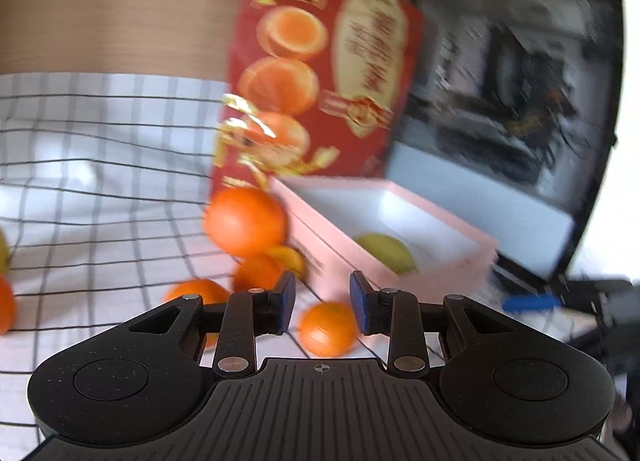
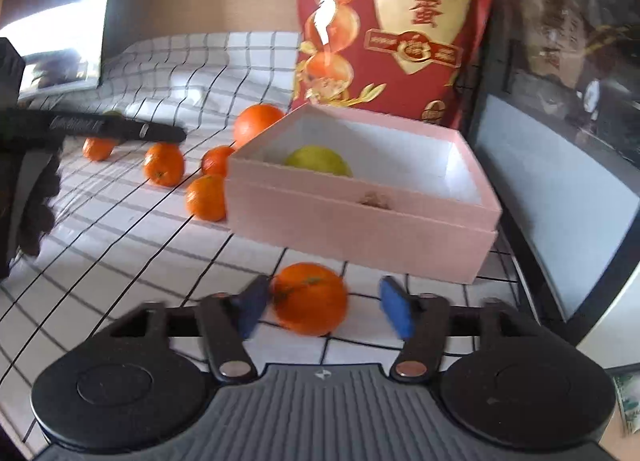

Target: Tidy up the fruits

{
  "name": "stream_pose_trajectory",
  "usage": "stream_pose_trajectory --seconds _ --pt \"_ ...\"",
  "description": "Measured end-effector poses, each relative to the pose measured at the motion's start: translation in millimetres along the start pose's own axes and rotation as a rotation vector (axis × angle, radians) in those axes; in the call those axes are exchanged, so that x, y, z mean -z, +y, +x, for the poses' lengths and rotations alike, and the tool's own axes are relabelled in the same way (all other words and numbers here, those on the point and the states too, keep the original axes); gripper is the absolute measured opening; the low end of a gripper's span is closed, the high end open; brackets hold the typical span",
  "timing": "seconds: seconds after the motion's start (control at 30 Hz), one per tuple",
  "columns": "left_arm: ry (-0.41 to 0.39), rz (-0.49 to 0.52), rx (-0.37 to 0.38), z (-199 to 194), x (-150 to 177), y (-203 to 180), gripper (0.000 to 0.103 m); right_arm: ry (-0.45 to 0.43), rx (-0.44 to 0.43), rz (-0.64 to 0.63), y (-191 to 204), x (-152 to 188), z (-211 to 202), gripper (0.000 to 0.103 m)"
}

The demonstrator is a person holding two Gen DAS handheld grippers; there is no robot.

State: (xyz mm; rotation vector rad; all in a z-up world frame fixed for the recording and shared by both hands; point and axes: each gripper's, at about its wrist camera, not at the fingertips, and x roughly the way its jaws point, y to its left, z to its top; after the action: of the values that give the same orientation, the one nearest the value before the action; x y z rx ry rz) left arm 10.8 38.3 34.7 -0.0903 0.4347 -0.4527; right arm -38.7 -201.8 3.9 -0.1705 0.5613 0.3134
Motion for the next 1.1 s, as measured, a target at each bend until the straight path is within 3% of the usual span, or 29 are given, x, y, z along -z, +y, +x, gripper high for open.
stream_pose_trajectory --seconds 0.27,0.37,0.47,0.53,0.63,0.87,1.0,1.1 --pt "0.131 0.168 -0.049 23.6 3.0 -34.0 0.034 0.018 -0.063 0.104 -16.2 1.6 5.6 0.076" --pt "0.132 0.202 -0.082 28.2 5.1 -35.9 0.036 0.031 -0.062 0.110 -17.0 1.8 8.2 0.077" --pt "0.139 0.183 -0.095 28.8 3.3 -32.7 0.037 0.028 -0.052 0.105 -15.7 2.1 7.8 0.080" --pt "0.150 0.172 -0.153 30.0 3.0 -29.0 0.039 0.029 -0.050 0.105 -15.7 2.3 7.9 0.080" --pt "0.139 0.127 -0.188 26.8 3.5 -17.9 0.048 0.037 -0.051 0.119 -17.4 2.2 9.1 0.081" --pt "0.077 0.021 -0.280 4.5 -2.5 6.1 0.041 0.046 -0.054 0.143 -20.9 1.5 10.7 0.084" --pt "0.074 -0.023 -0.155 -3.4 -4.2 11.3 0.041 0.044 -0.051 0.148 -21.4 1.8 10.1 0.085" --pt "0.118 0.043 -0.156 8.1 -1.0 -1.5 0.041 0.054 -0.055 0.156 -22.8 1.1 11.8 0.086"
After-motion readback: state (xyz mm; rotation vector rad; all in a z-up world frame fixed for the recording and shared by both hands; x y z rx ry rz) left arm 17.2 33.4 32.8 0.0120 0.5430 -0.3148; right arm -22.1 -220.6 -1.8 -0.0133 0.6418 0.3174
